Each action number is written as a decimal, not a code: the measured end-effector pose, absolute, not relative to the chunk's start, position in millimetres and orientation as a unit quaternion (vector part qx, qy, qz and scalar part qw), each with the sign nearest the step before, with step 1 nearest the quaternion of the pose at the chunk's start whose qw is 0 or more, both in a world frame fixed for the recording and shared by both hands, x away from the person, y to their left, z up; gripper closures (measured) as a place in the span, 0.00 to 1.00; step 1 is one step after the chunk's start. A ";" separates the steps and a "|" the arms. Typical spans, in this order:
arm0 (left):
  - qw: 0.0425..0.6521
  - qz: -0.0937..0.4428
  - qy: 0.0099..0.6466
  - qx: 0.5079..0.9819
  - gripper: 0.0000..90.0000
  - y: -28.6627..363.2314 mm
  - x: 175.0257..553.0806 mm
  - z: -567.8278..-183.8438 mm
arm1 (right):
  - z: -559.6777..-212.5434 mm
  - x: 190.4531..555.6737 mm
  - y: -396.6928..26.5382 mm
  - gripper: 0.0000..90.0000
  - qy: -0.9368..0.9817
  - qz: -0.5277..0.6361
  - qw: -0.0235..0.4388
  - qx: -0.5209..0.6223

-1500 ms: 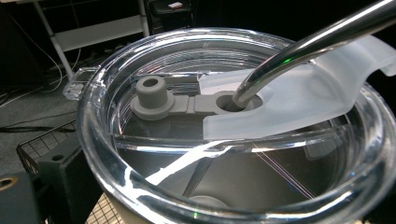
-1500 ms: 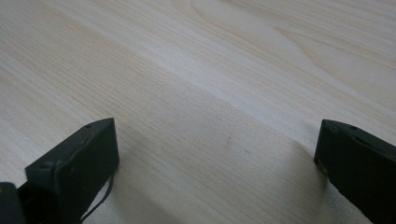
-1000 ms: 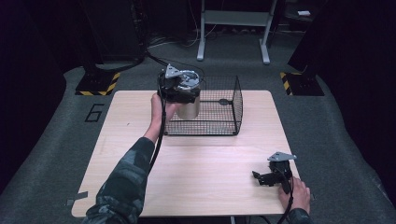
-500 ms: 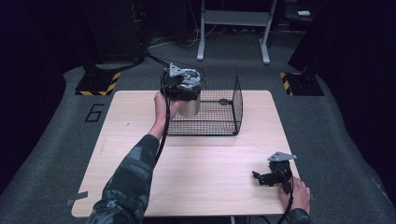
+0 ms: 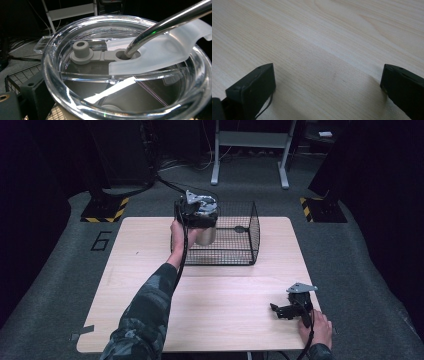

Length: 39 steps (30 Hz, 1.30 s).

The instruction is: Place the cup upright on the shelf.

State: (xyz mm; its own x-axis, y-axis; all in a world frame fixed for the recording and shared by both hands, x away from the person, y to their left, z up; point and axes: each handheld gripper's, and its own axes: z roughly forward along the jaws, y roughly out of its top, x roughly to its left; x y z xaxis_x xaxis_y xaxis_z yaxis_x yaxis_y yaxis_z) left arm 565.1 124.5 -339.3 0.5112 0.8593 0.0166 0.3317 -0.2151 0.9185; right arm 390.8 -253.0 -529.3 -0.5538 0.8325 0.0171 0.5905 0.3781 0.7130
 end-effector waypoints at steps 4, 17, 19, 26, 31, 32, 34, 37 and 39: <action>0.473 0.283 0.413 0.725 0.04 120.8 568.3 -344.5 | -529.4 390.9 -253.0 0.00 0.811 0.345 0.176 0.438; 0.465 0.286 0.430 0.719 0.04 114.2 577.7 -361.5 | -529.7 390.9 -252.8 0.00 0.810 0.345 0.179 0.439; 0.461 0.286 0.431 0.721 0.04 112.9 579.2 -364.2 | -529.6 390.8 -252.8 0.00 0.810 0.345 0.178 0.439; 0.455 0.281 0.437 0.723 0.04 107.0 584.0 -375.6 | -529.5 390.9 -253.1 0.00 0.812 0.344 0.176 0.438; 0.452 0.278 0.446 0.721 0.04 103.6 587.4 -384.1 | -529.5 391.3 -253.4 0.00 0.813 0.345 0.178 0.435; 0.455 0.278 0.452 0.715 0.04 102.1 588.5 -386.8 | -529.8 391.1 -253.0 0.00 0.811 0.345 0.180 0.437; 0.448 0.276 0.451 0.721 0.05 102.6 589.5 -389.4 | -529.7 390.9 -252.9 0.00 0.810 0.345 0.179 0.438; 0.448 0.271 0.455 0.720 0.04 100.6 591.9 -394.9 | -529.8 391.1 -253.0 0.00 0.811 0.345 0.180 0.437; 0.445 0.271 0.456 0.722 0.05 99.6 593.1 -397.6 | -529.7 391.1 -253.1 0.00 0.811 0.345 0.180 0.437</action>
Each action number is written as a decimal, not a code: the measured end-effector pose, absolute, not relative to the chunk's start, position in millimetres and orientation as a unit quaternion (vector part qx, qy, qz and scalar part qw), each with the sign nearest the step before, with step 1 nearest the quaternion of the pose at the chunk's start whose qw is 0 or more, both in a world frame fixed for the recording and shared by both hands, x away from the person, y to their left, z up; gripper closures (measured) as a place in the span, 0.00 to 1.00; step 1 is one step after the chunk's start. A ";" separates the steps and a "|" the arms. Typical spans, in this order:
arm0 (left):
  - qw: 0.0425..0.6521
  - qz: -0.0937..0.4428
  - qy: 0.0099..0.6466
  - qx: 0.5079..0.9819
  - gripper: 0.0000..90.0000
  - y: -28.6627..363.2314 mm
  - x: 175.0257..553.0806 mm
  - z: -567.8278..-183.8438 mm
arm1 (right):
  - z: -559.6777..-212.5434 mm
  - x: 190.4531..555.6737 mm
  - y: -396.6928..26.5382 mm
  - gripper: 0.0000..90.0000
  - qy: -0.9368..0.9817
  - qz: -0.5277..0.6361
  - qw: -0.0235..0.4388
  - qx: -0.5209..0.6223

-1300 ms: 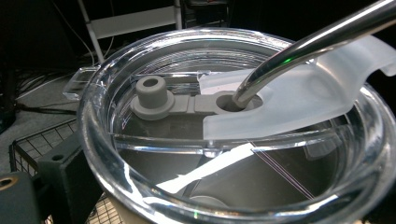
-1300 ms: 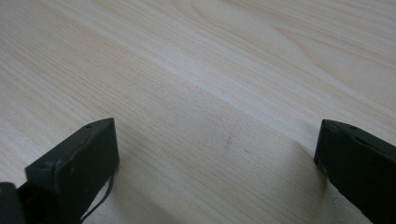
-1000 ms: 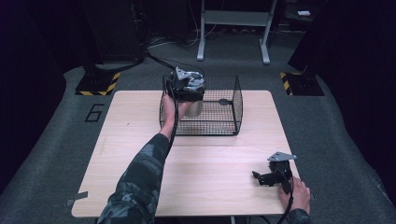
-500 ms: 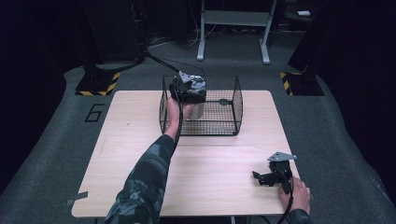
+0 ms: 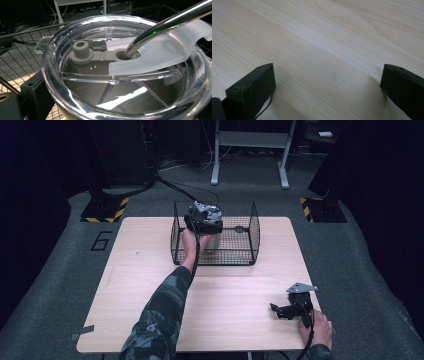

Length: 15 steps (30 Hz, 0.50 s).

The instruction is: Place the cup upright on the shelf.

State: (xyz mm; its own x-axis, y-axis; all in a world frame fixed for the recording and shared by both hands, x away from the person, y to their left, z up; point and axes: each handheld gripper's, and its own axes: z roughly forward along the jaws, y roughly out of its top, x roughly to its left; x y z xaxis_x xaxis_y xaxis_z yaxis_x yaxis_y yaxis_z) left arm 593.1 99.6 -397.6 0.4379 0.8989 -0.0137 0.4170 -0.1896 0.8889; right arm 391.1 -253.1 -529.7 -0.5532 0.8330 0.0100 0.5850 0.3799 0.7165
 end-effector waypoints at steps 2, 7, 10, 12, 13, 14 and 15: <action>0.443 0.270 0.457 0.723 0.04 98.2 593.9 -400.5 | -529.8 391.3 -253.2 0.00 0.812 0.345 0.180 0.436; 0.439 0.268 0.462 0.722 0.05 94.8 595.3 -408.4 | -529.7 391.0 -253.0 0.00 0.811 0.345 0.179 0.437; 0.435 0.269 0.459 0.726 0.04 94.4 595.6 -410.9 | -529.7 391.1 -253.0 0.00 0.811 0.345 0.179 0.437; 0.433 0.269 0.461 0.726 0.04 93.9 595.9 -412.8 | -529.7 391.1 -253.0 0.00 0.811 0.345 0.179 0.437; 0.432 0.269 0.461 0.727 0.04 93.8 596.2 -413.9 | -529.7 390.9 -252.9 0.00 0.811 0.345 0.179 0.438; 0.431 0.270 0.462 0.727 0.04 93.7 596.3 -414.7 | -530.0 391.4 -253.6 0.00 0.814 0.341 0.183 0.433; 0.430 0.270 0.462 0.727 0.04 93.6 596.2 -415.5 | -530.0 391.4 -253.6 0.00 0.813 0.342 0.184 0.434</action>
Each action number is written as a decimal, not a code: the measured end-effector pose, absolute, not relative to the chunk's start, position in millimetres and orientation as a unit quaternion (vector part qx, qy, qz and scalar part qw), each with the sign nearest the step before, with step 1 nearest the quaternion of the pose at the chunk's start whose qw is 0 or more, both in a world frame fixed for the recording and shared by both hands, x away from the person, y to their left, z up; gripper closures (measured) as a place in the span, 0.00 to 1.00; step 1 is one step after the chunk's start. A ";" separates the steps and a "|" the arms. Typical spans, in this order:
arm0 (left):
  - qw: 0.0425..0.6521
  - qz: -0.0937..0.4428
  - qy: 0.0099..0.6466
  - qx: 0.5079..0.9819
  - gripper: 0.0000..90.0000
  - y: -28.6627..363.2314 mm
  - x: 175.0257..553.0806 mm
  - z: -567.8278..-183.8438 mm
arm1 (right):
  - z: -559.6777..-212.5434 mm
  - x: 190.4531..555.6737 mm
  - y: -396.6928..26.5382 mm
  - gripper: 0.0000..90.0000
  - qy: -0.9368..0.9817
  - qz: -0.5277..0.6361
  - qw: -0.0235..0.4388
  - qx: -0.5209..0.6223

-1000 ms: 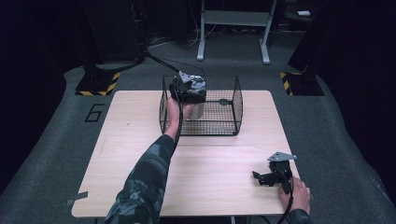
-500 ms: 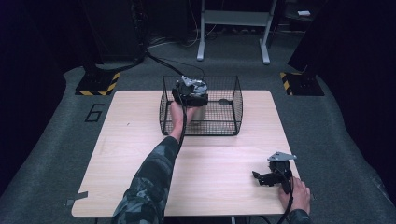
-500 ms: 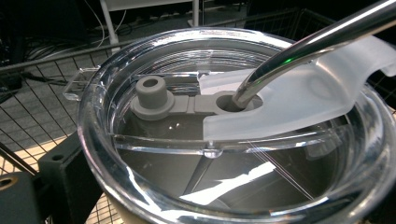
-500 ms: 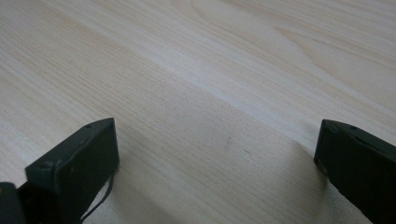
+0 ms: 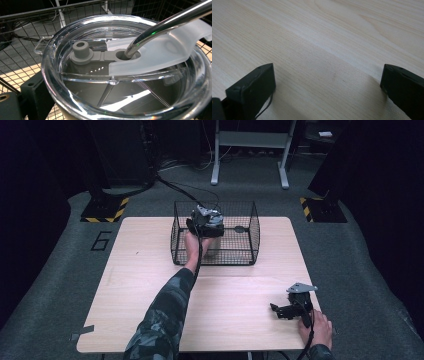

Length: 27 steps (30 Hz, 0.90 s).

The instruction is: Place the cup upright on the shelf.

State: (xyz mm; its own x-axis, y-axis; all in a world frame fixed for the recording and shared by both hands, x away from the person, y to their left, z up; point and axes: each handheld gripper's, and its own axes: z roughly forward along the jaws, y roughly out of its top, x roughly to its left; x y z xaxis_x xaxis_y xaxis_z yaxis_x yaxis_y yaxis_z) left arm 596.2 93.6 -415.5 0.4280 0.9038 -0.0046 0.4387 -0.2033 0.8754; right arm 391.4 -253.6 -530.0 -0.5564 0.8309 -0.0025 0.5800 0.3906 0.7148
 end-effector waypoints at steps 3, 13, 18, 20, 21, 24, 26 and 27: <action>0.428 0.271 0.461 0.729 0.04 93.0 595.7 -418.7 | -530.0 391.2 -253.5 0.00 0.813 0.341 0.183 0.434; 0.432 0.273 0.453 0.731 0.04 97.5 591.5 -424.0 | -530.0 391.3 -253.5 0.00 0.814 0.341 0.183 0.434; 0.434 0.270 0.450 0.732 0.04 101.7 585.8 -424.1 | -530.0 391.3 -253.5 0.00 0.814 0.341 0.182 0.434; 0.429 0.273 0.449 0.734 0.04 100.5 585.1 -423.3 | -529.9 391.2 -253.5 0.00 0.814 0.341 0.182 0.434; 0.428 0.273 0.450 0.735 0.04 100.7 584.8 -423.2 | -529.9 391.3 -253.6 0.00 0.814 0.341 0.183 0.433; 0.429 0.272 0.450 0.735 0.04 102.0 584.4 -422.9 | -530.0 391.4 -253.7 0.00 0.814 0.341 0.183 0.433; 0.429 0.271 0.450 0.735 0.04 102.3 584.3 -422.3 | -529.9 391.2 -253.5 0.00 0.814 0.341 0.182 0.434; 0.426 0.270 0.450 0.737 0.04 102.5 583.9 -421.7 | -529.9 391.2 -253.6 0.00 0.814 0.341 0.183 0.434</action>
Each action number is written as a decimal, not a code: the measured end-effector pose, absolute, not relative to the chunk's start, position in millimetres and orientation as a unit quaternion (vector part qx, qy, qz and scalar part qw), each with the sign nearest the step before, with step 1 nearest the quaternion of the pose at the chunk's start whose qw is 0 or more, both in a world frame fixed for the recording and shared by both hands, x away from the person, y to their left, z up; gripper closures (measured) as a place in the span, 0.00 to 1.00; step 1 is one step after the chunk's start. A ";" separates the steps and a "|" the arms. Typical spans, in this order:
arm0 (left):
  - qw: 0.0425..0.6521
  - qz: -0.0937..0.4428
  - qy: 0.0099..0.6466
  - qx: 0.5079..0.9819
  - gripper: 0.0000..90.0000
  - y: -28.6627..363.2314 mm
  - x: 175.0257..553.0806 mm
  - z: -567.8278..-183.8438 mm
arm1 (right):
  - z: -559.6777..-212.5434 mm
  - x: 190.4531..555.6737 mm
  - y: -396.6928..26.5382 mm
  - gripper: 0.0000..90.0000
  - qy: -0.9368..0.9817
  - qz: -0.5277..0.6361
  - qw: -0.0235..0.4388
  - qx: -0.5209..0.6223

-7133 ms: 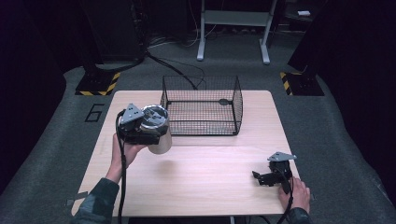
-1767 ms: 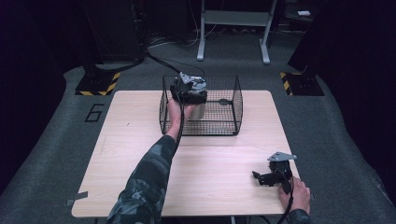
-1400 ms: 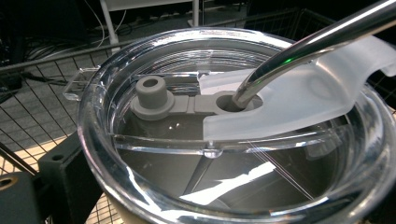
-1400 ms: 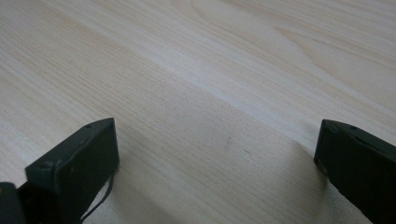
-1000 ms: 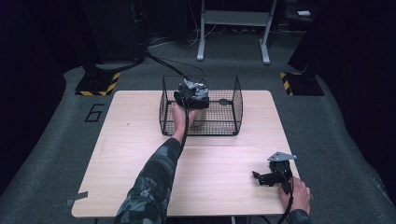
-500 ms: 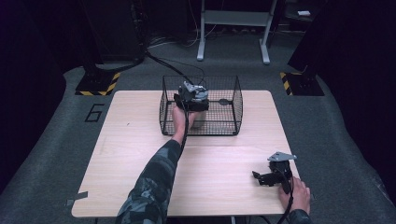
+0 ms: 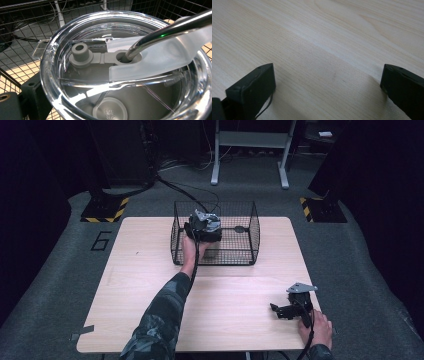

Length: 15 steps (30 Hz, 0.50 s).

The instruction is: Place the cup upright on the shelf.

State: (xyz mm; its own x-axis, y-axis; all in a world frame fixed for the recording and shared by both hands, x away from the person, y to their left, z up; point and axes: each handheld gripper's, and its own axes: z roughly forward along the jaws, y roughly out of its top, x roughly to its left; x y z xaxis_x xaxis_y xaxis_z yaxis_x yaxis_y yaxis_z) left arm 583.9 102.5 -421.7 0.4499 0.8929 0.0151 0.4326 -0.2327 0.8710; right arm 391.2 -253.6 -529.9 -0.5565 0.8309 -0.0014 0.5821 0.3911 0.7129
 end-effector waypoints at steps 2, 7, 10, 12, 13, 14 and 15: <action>0.426 0.264 0.447 0.741 0.03 103.9 582.6 -420.2 | -529.9 391.1 -253.4 0.00 0.814 0.341 0.182 0.435; 0.420 0.255 0.445 0.749 0.00 106.4 578.1 -415.6 | -529.9 391.1 -253.4 0.00 0.814 0.341 0.182 0.435; 0.418 0.256 0.439 0.753 0.00 109.4 573.2 -410.1 | -529.9 391.1 -253.4 0.00 0.814 0.341 0.182 0.435; 0.423 0.248 0.435 0.755 0.00 113.1 570.0 -405.9 | -530.0 391.3 -253.5 0.00 0.814 0.341 0.182 0.434; 0.423 0.248 0.434 0.755 0.00 114.7 567.6 -403.6 | -529.9 391.1 -253.5 0.00 0.814 0.341 0.182 0.434; 0.424 0.247 0.432 0.756 0.00 116.9 565.2 -401.2 | -529.9 391.1 -253.5 0.00 0.814 0.341 0.182 0.434; 0.427 0.245 0.432 0.756 0.00 118.8 563.0 -399.0 | -529.9 391.1 -253.4 0.00 0.814 0.341 0.182 0.434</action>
